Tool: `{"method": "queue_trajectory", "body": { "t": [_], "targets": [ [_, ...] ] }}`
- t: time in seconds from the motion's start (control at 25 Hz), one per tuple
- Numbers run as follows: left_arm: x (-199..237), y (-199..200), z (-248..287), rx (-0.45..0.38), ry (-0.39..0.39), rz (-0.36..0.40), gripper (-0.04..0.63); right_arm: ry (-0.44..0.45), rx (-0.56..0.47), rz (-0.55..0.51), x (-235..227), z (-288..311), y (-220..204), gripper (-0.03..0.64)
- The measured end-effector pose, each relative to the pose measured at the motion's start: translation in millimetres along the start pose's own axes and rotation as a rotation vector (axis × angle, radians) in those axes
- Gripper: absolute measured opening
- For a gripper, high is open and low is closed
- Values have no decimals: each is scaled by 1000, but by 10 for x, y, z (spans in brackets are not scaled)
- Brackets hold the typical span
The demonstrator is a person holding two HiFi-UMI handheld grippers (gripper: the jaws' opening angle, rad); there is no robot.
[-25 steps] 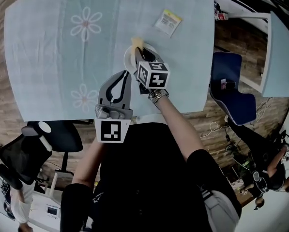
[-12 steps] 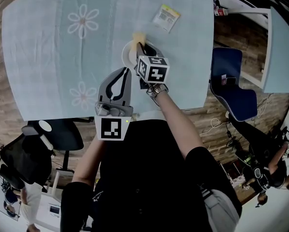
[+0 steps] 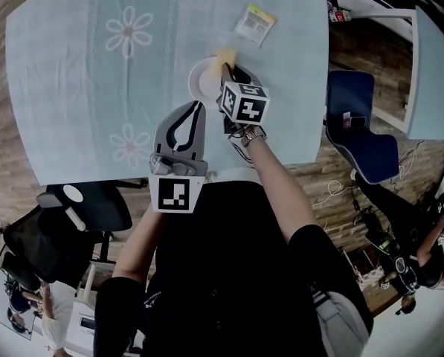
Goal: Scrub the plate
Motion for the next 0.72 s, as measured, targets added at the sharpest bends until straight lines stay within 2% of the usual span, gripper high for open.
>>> {"method": "queue_trajectory", "body": {
  "t": [0.24,0.4,0.52,0.72],
  "targets": [
    [-12,-11,-10,-16,2,-30,21,-23,-4,3,-111,-44,-13,57],
    [-22,6,-29,-5,-18,27,21,-49,-11,7,-211,-98,-9,57],
    [-20,-1,-32,-5,-7,-11,21,-58,-14,19,-266,-116,0,57],
    [-34,22,-52,-12,-14,-3,21,-96,-32,33,-327,-201,42,57]
  ]
}}
Point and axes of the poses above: the fingertips, and each gripper's own axes: z forward along the fingers, x to its left, y out of its top, the point moved 3 cm from there along -z, backward along the fingers, and after that the axes turned 2 degrees about x, right-handed, at the moved point
